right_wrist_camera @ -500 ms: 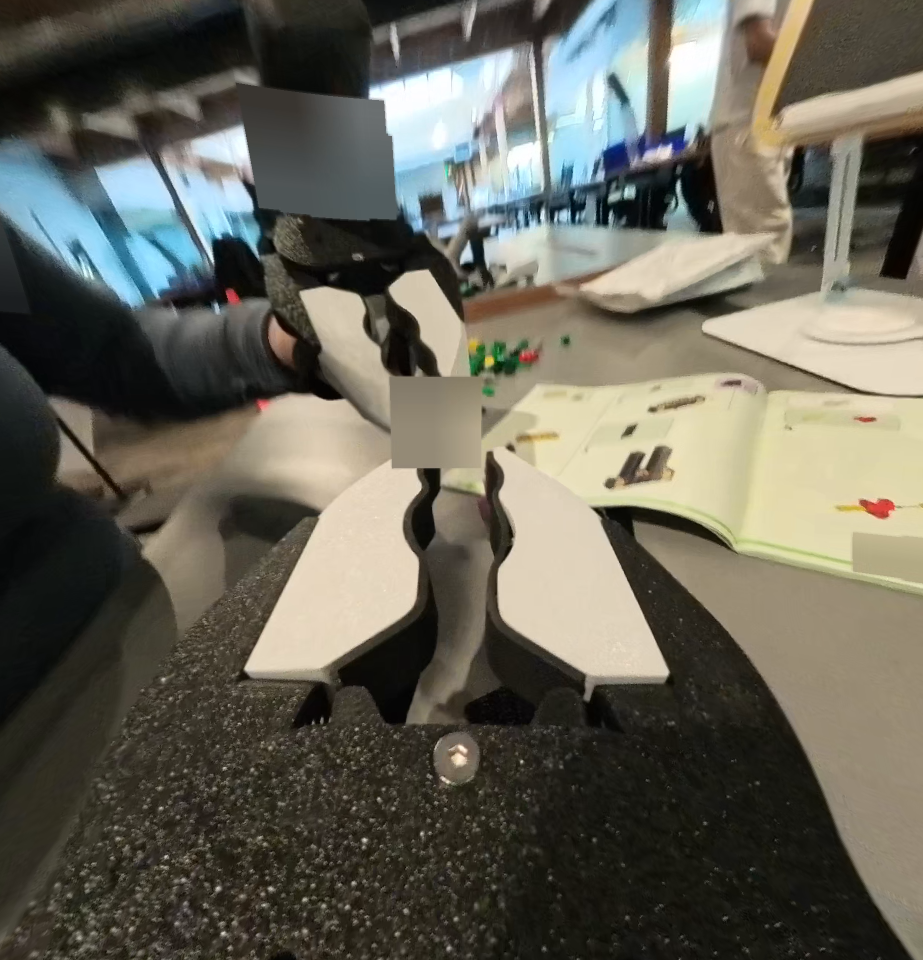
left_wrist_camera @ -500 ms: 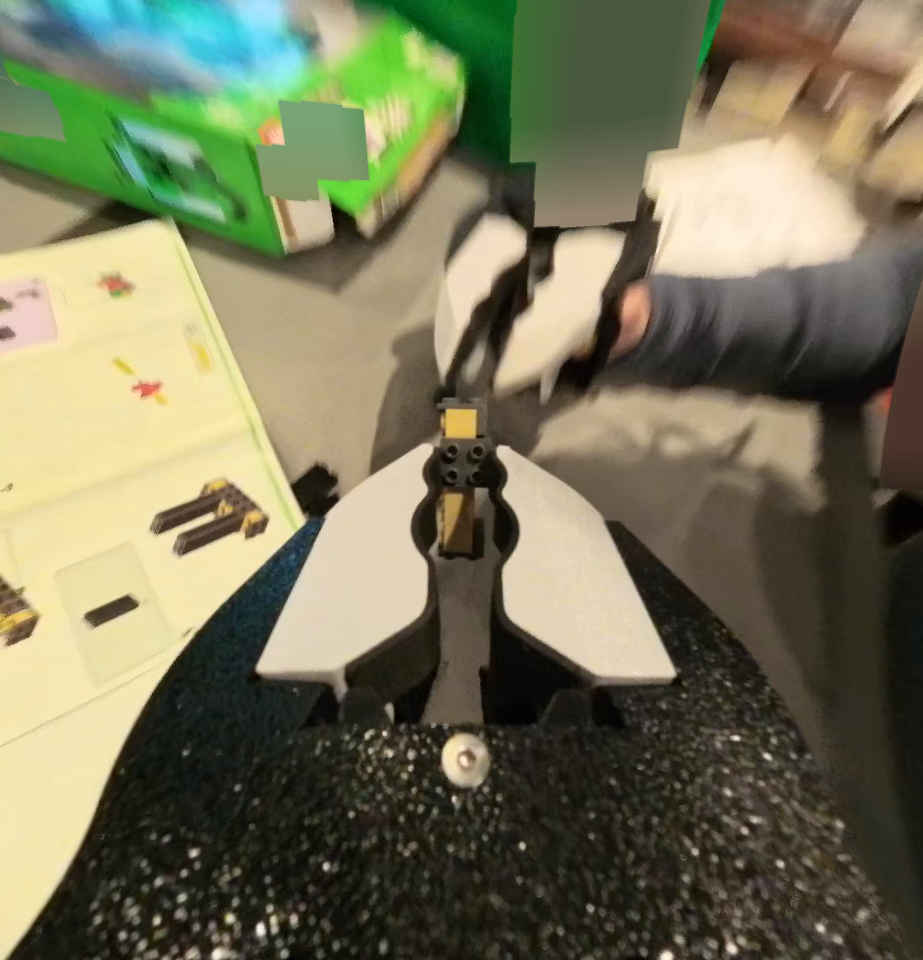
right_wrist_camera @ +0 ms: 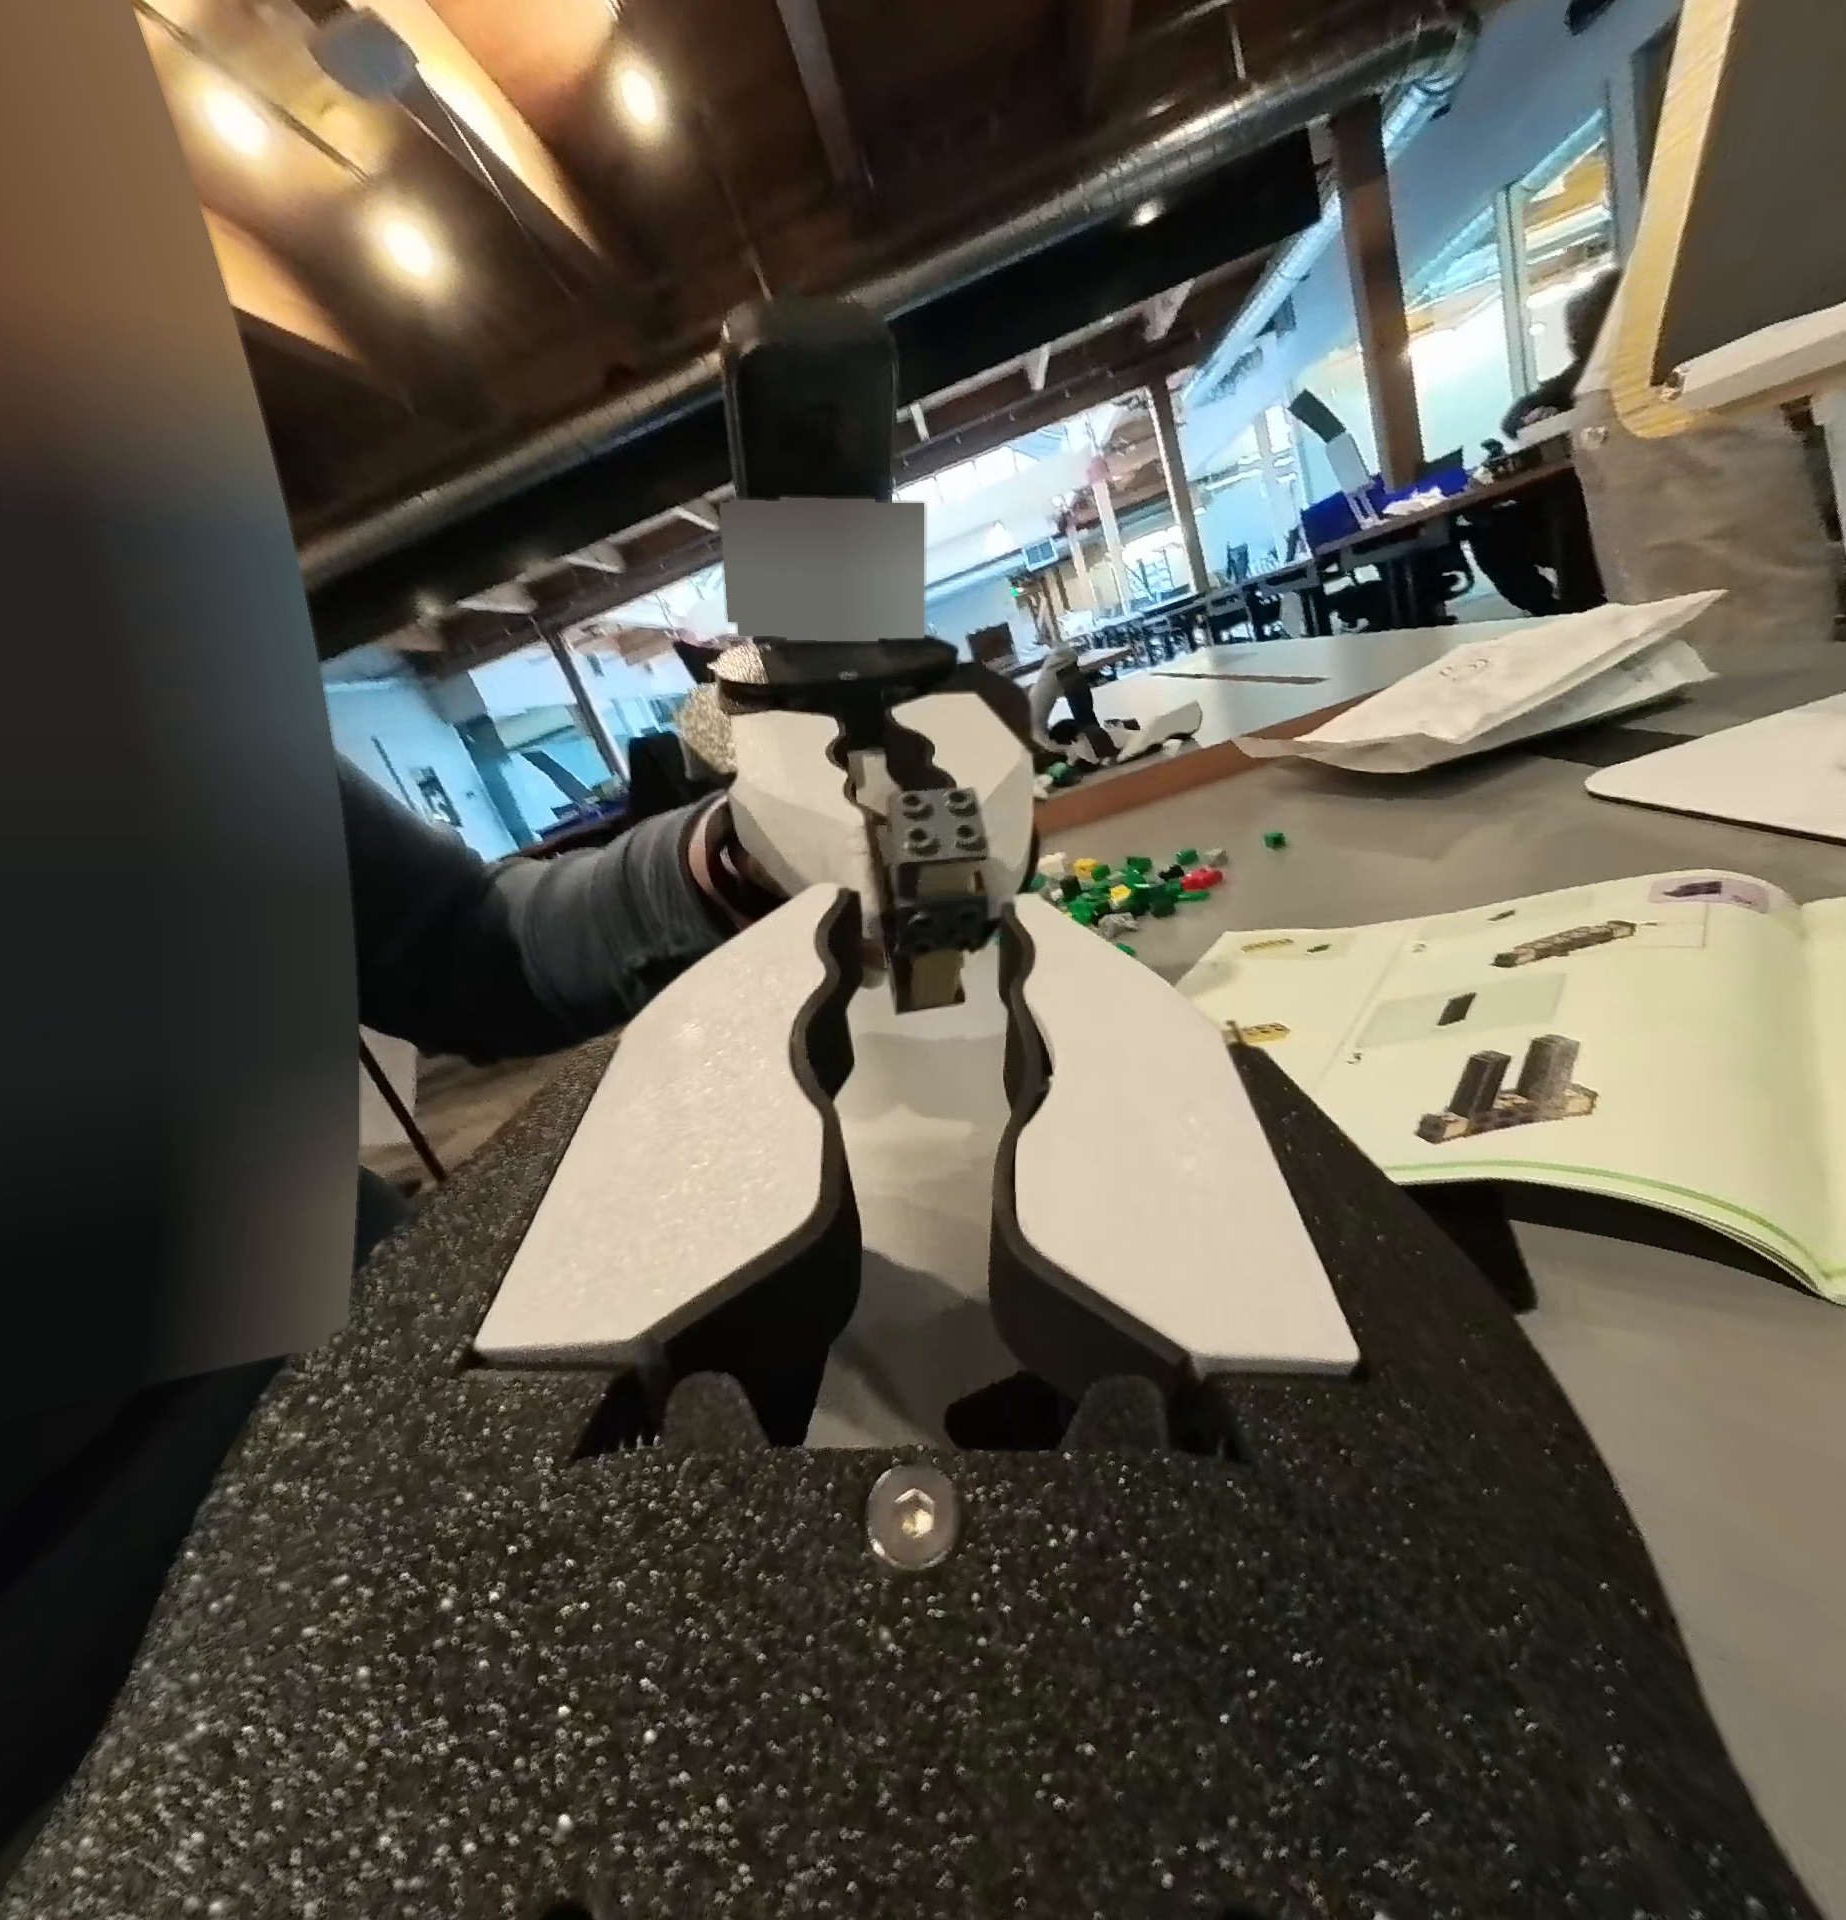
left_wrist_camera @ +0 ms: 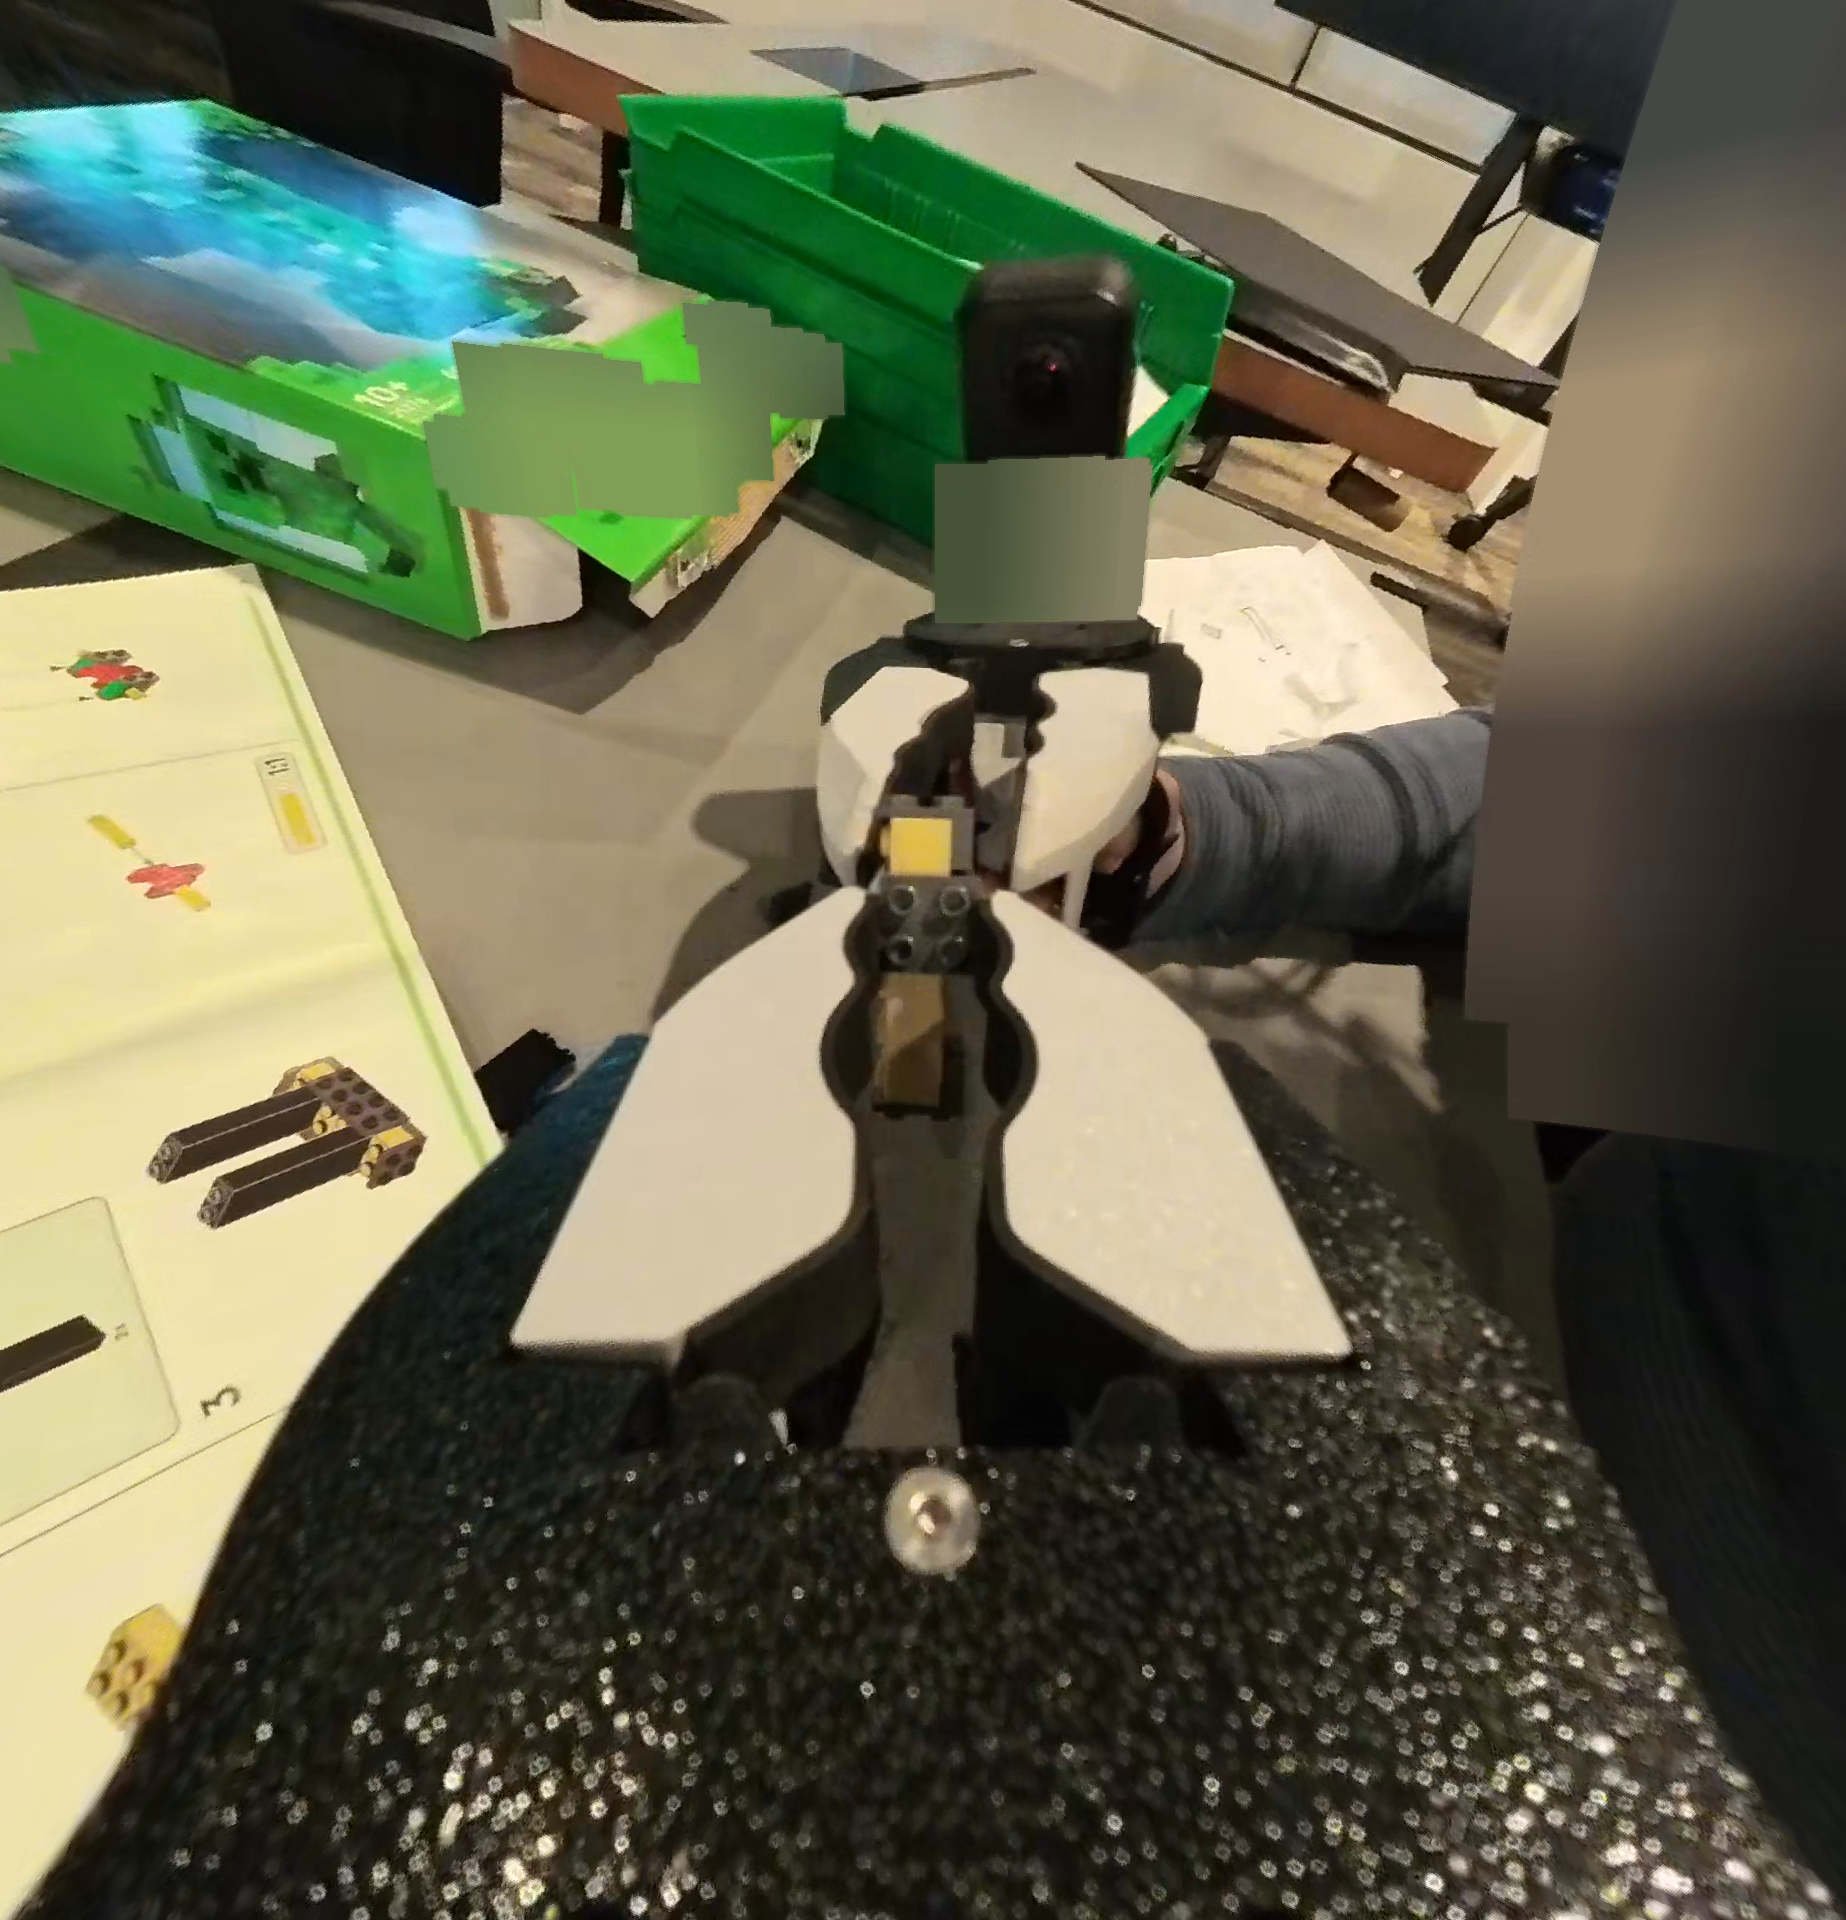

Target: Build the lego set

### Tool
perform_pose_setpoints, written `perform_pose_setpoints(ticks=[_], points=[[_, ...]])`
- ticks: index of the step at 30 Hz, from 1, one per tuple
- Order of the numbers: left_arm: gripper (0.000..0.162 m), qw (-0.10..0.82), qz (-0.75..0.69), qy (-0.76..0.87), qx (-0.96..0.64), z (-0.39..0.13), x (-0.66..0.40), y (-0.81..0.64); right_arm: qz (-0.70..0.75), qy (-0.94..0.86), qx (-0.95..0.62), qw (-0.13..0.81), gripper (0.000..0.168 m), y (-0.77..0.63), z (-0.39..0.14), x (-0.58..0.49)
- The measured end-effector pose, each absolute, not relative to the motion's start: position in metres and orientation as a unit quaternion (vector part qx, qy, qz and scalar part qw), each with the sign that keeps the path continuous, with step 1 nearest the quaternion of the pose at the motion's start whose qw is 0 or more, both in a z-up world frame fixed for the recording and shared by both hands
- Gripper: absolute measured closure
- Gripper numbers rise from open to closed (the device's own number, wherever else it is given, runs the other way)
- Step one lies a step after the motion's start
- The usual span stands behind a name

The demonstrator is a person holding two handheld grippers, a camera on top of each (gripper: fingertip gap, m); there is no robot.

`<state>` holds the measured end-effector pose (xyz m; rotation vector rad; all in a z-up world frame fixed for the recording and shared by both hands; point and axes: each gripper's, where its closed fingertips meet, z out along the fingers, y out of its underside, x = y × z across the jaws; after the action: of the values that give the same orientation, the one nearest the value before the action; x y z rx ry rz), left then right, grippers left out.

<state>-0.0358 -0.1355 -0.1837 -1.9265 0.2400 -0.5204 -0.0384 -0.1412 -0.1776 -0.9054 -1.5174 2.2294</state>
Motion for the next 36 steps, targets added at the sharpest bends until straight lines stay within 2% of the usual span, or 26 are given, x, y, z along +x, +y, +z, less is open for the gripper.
perform_pose_setpoints(ticks=[6,14,20,30,36], points=[[0.145,0.523,-0.23,0.118,-0.812,-0.19,-0.027,-0.137,0.788,-0.521,-0.302,0.126,0.152,-0.143,-0.174,-0.035],[0.145,0.514,-0.225,0.125,-0.818,-0.196,-0.024,-0.139,0.788,-0.527,-0.299,0.11,0.148,-0.146,-0.177,-0.035],[0.145,0.507,-0.218,0.129,-0.824,-0.2,-0.024,-0.14,0.769,-0.554,-0.292,0.125,0.151,-0.149,-0.181,-0.034],[0.145,0.494,-0.217,0.129,-0.832,-0.207,-0.021,-0.145,0.762,-0.574,-0.295,0.053,0.151,-0.156,-0.19,-0.03],[0.145,0.49,-0.229,0.141,-0.829,-0.208,-0.016,-0.149,0.752,-0.598,-0.273,0.042,0.151,-0.16,-0.191,-0.023]])
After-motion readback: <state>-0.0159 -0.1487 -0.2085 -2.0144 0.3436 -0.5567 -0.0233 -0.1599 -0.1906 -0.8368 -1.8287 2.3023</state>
